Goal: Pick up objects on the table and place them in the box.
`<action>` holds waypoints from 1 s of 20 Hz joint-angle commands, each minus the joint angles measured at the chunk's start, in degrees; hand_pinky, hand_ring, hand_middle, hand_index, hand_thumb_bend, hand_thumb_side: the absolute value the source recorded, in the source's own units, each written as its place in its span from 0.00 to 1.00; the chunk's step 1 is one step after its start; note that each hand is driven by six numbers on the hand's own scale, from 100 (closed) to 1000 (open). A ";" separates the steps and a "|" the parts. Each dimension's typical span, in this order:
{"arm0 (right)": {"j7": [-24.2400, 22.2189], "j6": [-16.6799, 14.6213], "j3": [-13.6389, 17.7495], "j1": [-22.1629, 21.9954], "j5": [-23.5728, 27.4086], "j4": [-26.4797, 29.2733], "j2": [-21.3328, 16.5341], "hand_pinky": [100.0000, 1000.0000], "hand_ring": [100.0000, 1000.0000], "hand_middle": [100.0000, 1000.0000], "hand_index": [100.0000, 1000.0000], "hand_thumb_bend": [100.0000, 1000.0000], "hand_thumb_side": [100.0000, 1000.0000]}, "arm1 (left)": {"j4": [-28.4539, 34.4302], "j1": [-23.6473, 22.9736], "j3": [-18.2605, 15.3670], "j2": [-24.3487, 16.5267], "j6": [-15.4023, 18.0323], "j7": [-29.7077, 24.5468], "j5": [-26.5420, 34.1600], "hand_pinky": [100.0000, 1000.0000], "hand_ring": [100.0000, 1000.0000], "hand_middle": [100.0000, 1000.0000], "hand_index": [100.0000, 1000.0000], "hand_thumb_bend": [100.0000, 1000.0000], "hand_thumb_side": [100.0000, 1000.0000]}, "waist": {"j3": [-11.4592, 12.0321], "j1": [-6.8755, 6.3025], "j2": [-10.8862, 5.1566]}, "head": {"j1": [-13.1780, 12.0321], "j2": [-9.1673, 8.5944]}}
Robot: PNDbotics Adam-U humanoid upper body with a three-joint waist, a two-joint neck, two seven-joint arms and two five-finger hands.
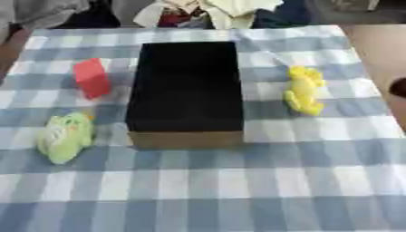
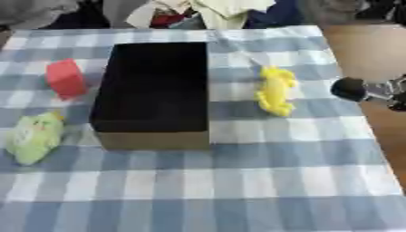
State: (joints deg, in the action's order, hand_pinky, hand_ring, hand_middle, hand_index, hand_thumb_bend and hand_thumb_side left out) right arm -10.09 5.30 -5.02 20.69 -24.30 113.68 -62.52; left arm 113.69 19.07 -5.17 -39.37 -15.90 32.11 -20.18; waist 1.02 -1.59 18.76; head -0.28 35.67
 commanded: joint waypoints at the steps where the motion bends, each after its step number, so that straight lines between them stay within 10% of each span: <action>1: -2.86 -0.87 0.37 0.17 0.41 0.92 -3.07 0.99 0.99 0.93 0.88 0.77 1.00 | 0.90 0.20 -0.25 -2.34 0.01 -0.27 -0.16 0.71 0.91 0.85 0.88 0.28 1.00 | -0.13 0.17 -1.22 | 0.30 0.04; 11: -6.95 -3.52 -0.99 1.35 2.66 0.92 -3.76 0.98 0.98 0.93 0.91 0.70 0.98 | 0.90 0.25 0.07 -2.34 0.55 -1.02 -0.14 0.71 0.92 0.85 0.88 0.20 1.00 | -0.01 0.31 -1.44 | 0.59 -0.10; 16: -9.14 -2.52 -2.88 3.87 3.63 0.92 -3.13 0.95 0.97 0.91 0.94 0.59 0.69 | 0.90 0.46 0.37 -2.24 0.93 -1.50 0.00 0.70 0.92 0.85 0.88 0.18 1.00 | 0.26 0.20 -1.40 | 1.08 -0.40; 20: -11.12 0.10 -4.07 5.95 3.72 0.92 -2.31 0.95 0.96 0.91 0.94 0.61 0.69 | 0.90 0.52 0.56 -2.13 0.94 -1.83 0.14 0.70 0.92 0.85 0.87 0.16 1.00 | 0.41 0.09 -1.22 | 1.58 -0.47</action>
State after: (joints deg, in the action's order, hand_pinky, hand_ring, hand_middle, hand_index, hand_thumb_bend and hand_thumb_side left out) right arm -20.73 4.65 -9.40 25.82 -21.03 113.74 -63.76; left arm 113.69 18.86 -4.42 -39.39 -14.98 30.52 -20.20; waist 1.41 -1.51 18.55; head 1.09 35.68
